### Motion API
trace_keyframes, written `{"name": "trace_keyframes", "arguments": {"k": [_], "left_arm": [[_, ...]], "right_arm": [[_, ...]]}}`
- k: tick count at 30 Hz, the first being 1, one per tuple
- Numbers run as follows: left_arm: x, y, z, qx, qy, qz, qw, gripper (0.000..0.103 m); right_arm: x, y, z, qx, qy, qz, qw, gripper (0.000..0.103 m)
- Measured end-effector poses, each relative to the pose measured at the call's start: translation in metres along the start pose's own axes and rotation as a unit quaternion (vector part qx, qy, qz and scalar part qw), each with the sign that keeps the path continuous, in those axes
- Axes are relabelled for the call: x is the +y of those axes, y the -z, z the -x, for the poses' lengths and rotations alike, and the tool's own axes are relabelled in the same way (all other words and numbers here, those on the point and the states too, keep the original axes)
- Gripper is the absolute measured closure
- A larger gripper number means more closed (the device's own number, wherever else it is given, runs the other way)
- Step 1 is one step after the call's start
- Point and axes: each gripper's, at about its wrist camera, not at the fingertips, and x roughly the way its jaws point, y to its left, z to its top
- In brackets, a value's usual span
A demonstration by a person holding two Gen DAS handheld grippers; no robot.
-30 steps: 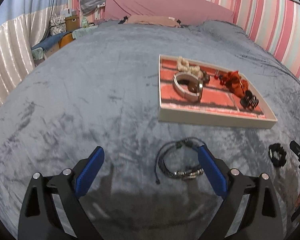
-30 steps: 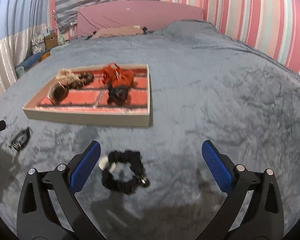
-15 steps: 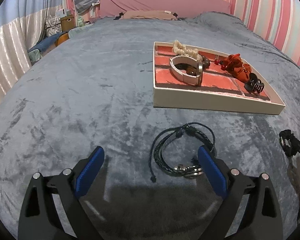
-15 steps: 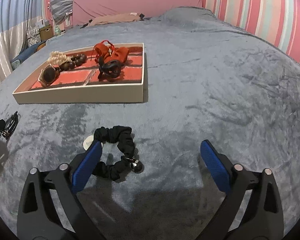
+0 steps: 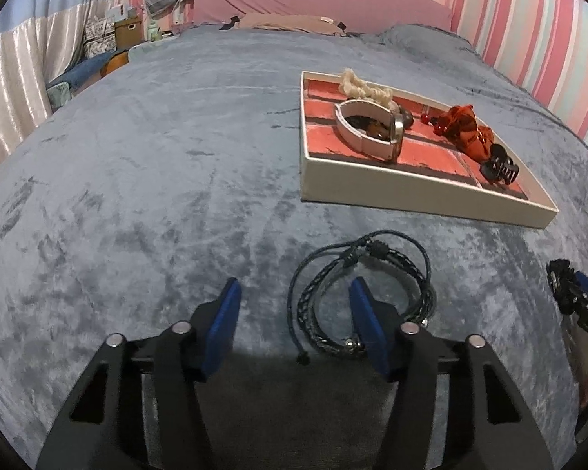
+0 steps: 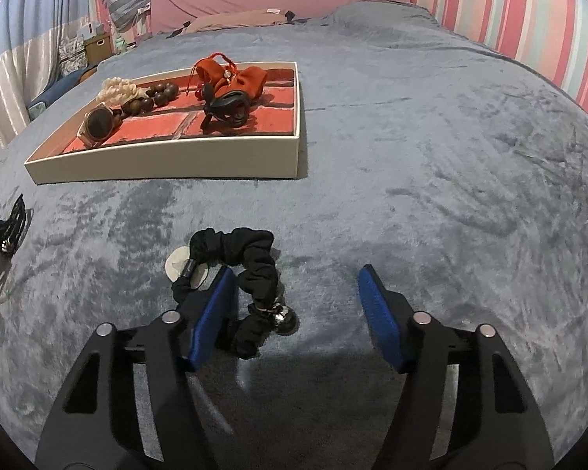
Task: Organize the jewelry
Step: 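Grasp the black braided bracelet with left tool while right grasps the black scrunchie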
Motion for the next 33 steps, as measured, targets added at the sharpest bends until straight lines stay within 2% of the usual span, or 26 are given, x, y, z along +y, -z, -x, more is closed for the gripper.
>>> {"name": "trace_keyframes", "arguments": {"k": [1, 4, 6, 8, 9, 17, 33], "left_arm": [[0.001, 0.0, 0.001, -0.001, 0.0, 0.002, 1.0, 0.052], [0.004, 0.001, 0.003, -0.005, -0.002, 0.01, 0.9999, 0.06], [0.007, 0.002, 0.004, -0.007, 0.0, 0.014, 0.9999, 0.063], [0.007, 0.002, 0.005, -0.009, 0.007, 0.013, 0.9998, 0.078], [0.006, 0.003, 0.004, -0.004, 0.018, 0.008, 0.9998, 0.088], [0.003, 0.005, 0.008, -0.011, 0.019, 0.001, 0.9998, 0.091], [-0.004, 0.004, 0.03, -0.054, 0.031, -0.013, 0.998, 0.094]], "right_arm": [[0.001, 0.0, 0.0, 0.0, -0.002, 0.001, 1.0, 0.046], [0.002, 0.001, 0.001, -0.002, -0.013, 0.004, 1.0, 0.06], [0.004, 0.001, 0.002, -0.003, -0.017, 0.004, 1.0, 0.074], [0.003, 0.001, 0.003, -0.003, -0.019, 0.002, 1.0, 0.084], [0.003, 0.001, 0.003, -0.004, -0.02, 0.0, 1.0, 0.084], [-0.001, 0.001, 0.004, -0.007, -0.029, -0.011, 1.0, 0.086], [-0.002, 0.001, 0.019, -0.028, -0.039, -0.019, 0.999, 0.089]]}}
